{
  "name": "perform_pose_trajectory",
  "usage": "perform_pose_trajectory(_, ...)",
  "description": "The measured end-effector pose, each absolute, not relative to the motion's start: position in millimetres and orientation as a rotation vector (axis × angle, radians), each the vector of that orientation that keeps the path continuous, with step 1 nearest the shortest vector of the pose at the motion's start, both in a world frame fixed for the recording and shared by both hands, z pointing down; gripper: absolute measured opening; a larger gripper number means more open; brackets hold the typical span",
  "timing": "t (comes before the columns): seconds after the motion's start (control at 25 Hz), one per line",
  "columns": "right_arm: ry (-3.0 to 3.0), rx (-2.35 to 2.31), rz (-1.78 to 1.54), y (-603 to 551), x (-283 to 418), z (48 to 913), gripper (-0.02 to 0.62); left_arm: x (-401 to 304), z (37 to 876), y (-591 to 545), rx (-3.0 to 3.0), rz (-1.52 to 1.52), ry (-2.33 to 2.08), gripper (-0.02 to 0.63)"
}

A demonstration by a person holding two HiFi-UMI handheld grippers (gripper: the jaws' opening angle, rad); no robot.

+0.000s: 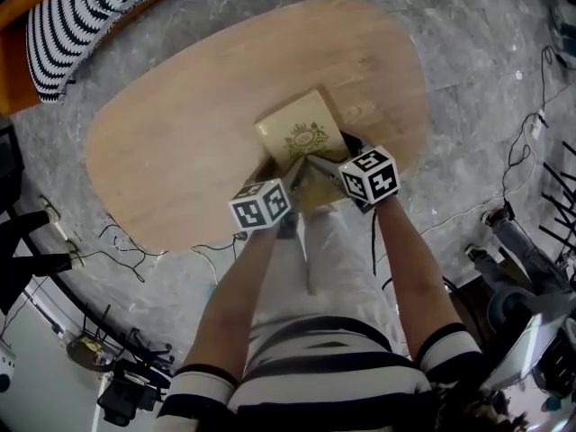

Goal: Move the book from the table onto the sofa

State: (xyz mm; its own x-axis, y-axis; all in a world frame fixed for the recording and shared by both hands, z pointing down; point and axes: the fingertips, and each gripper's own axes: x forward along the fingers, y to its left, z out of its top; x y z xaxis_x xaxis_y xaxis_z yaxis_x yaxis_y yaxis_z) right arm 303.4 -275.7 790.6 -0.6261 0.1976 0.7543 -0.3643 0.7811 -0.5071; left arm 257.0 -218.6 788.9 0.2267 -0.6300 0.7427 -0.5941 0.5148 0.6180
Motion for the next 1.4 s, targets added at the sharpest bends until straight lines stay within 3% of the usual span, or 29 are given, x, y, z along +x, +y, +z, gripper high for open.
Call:
perform_pose_trajectory(0.56, -2.083, 0.234, 0.859, -266, 301, 762, 0.362, 249, 762, -210, 1.138, -0.040, -1.407, 0.321)
perform_pose_trajectory(1.4, -2.215, 0.407, 0.833, -221, 277, 622, 0.356, 217, 626, -168, 1.309, -0.101, -1.445, 0.314)
